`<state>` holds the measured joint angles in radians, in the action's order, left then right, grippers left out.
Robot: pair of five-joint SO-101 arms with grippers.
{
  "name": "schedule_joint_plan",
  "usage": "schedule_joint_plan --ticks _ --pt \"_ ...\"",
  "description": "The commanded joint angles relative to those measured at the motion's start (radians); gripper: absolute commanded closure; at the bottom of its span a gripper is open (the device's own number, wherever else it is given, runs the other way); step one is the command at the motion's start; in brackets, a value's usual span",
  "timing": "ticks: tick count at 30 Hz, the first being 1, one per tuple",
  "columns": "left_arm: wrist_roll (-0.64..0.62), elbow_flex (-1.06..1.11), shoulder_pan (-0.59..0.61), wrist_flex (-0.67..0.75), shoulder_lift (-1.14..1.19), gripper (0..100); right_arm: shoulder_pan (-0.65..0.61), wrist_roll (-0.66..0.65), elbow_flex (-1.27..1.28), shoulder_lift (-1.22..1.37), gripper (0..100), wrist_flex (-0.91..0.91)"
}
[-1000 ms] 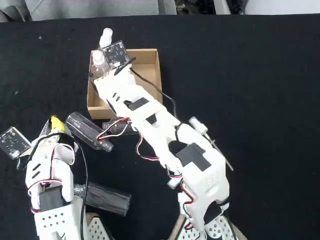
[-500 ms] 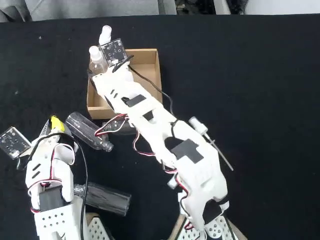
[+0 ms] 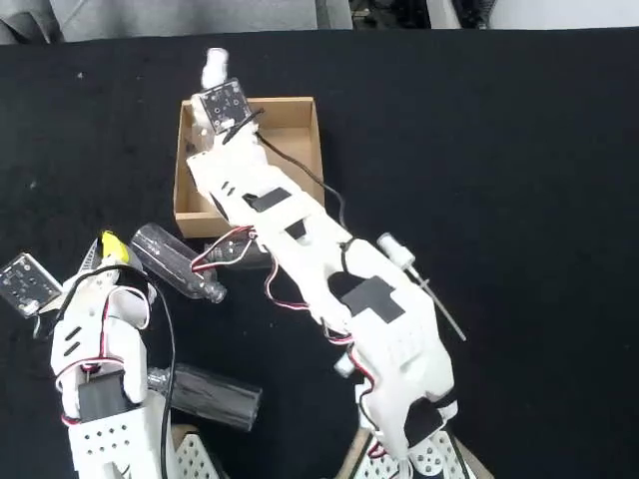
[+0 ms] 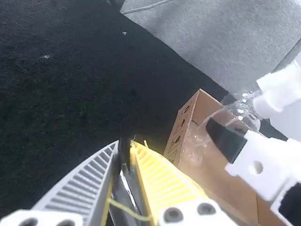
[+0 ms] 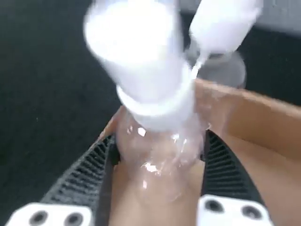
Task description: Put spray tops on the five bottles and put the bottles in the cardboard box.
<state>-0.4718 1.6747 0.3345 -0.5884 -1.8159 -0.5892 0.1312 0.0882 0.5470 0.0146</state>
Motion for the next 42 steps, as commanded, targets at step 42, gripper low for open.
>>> schedule_joint_plan --ticks 42 --pt "0.012 0.025 0.041 -0.003 -0.012 97 0.029 -0.002 -0.059 -0.188 67.9 0.351"
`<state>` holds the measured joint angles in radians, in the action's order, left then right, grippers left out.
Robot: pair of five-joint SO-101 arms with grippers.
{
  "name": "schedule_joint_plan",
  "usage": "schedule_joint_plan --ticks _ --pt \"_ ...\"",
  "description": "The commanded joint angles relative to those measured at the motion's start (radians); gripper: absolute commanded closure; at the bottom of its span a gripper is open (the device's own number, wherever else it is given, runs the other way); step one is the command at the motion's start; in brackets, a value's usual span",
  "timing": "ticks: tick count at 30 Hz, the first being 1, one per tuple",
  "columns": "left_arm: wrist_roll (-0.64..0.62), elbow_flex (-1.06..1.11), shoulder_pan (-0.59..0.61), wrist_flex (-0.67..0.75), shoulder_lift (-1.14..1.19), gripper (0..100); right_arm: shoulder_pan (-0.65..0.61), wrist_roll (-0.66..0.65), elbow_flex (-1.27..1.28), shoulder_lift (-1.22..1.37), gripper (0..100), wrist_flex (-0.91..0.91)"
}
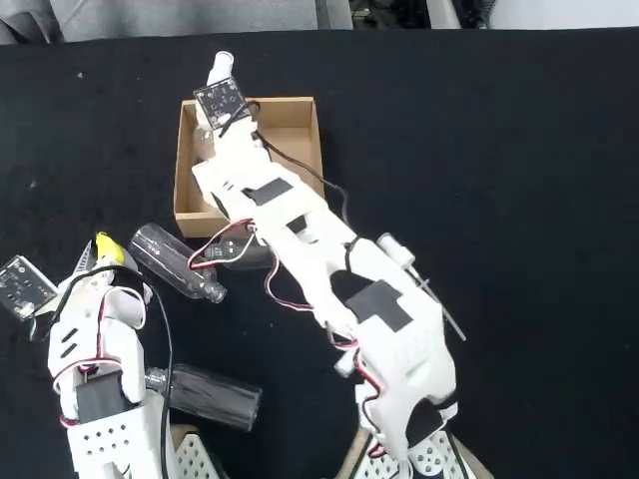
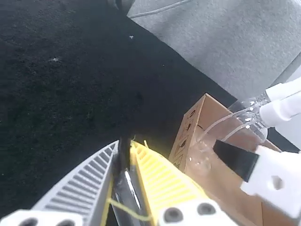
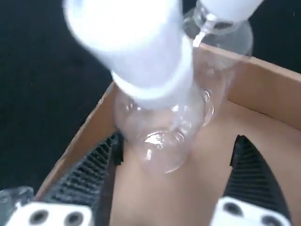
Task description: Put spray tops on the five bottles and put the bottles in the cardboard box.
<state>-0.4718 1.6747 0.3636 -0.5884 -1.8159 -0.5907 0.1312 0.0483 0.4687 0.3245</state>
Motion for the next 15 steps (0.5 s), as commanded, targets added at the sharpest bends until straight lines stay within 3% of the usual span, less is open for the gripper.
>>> schedule_joint_plan --ticks 1,8,15 --pt "0.012 0.025 0.012 -0.003 -0.012 97 0.031 -0.002 -0.019 -0.117 67.9 0.052" --pt "0.012 0.025 0.019 0.000 -0.012 97 0.031 -0.002 -0.015 -0.194 68.0 0.183" --pt "0.009 0.025 0.107 0.046 -0.012 97 0.031 -0.002 -0.015 -0.298 68.0 0.350"
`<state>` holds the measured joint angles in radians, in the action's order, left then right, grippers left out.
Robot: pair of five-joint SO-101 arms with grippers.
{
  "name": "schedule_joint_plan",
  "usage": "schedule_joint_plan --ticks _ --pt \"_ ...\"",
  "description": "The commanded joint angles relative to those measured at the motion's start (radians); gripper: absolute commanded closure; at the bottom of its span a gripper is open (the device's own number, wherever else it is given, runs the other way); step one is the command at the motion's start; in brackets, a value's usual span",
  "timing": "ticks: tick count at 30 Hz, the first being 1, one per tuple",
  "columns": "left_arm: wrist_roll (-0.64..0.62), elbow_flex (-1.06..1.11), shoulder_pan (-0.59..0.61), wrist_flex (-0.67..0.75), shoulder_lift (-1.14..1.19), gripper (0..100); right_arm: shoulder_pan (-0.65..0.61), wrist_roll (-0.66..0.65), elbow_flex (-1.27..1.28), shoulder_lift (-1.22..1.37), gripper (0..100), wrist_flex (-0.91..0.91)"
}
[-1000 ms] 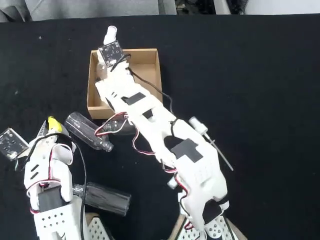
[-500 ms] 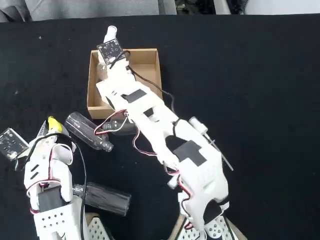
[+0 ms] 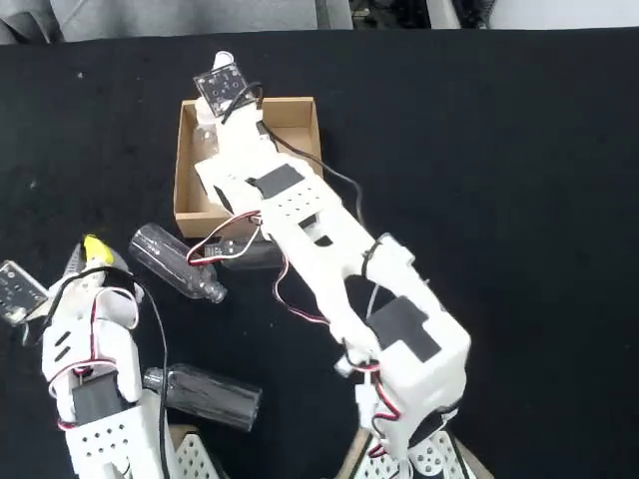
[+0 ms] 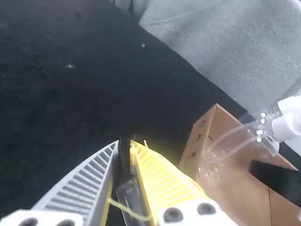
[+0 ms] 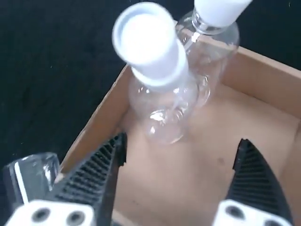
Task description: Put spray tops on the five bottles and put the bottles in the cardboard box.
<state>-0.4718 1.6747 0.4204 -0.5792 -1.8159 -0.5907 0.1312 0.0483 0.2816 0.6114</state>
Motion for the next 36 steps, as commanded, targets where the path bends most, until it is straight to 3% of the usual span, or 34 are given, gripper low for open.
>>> schedule_joint_plan --ticks 1,11,18,23,29,36 --pt "0.009 0.025 0.059 0.037 -0.012 97 0.031 -0.002 -0.015 -0.125 68.0 0.089" --pt "0.011 0.025 0.070 0.037 -0.012 97 0.029 -0.009 -0.019 -0.291 68.0 0.345" --pt "0.012 0.024 0.070 0.038 -0.012 97 -0.011 -0.126 -0.015 -0.390 68.0 0.465" --pt "0.012 0.021 0.082 0.038 -0.012 97 -0.081 -0.129 -0.015 -0.423 68.0 0.537" --pt "0.012 0.024 0.191 0.103 -0.012 97 -0.176 -0.135 -0.015 -0.423 68.0 0.583" --pt "0.012 0.024 0.209 0.106 -0.012 97 -0.267 -0.270 0.008 -0.395 68.0 0.603"
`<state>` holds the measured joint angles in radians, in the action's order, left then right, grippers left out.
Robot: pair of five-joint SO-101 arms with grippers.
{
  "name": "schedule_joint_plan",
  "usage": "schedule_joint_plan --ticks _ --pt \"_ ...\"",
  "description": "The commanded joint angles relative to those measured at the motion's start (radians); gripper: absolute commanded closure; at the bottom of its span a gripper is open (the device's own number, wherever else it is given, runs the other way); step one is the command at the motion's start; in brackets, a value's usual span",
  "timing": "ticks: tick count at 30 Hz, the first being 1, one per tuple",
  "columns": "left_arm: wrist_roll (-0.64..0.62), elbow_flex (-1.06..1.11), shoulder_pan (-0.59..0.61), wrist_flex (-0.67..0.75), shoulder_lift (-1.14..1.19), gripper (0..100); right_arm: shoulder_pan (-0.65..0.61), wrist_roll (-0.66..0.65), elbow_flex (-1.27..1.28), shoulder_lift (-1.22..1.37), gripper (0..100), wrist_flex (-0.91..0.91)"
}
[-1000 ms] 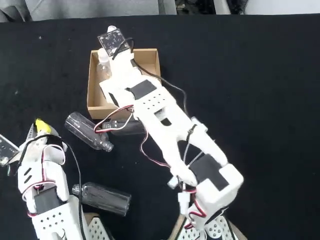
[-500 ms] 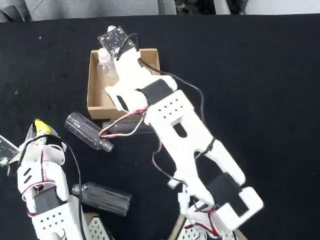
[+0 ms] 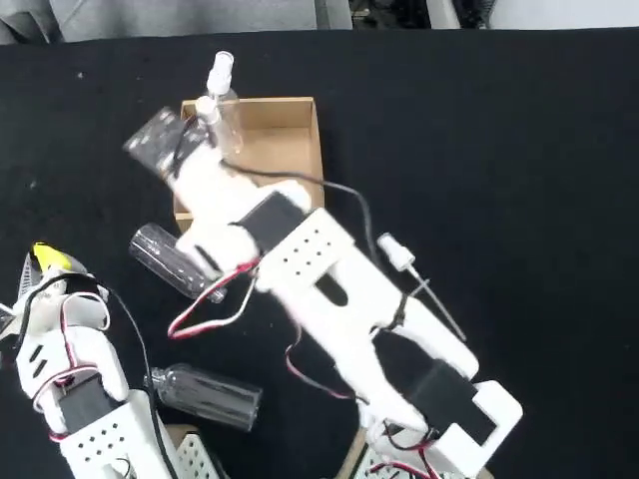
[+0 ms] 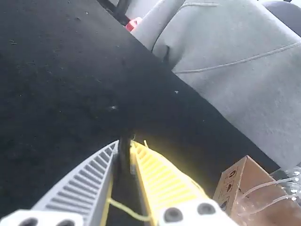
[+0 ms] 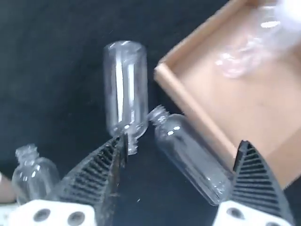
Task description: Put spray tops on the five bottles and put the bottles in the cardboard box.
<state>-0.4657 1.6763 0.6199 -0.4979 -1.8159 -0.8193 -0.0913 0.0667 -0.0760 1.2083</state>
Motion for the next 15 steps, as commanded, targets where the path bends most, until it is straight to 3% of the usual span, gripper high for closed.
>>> schedule_joint_plan --ticks 1,15 --pt "0.006 0.022 0.010 0.025 -0.012 97 -0.040 -0.066 -0.010 -0.030 68.0 0.011" --pt "0.006 0.024 0.018 0.023 -0.012 97 -0.087 -0.336 -0.124 0.077 68.0 0.222"
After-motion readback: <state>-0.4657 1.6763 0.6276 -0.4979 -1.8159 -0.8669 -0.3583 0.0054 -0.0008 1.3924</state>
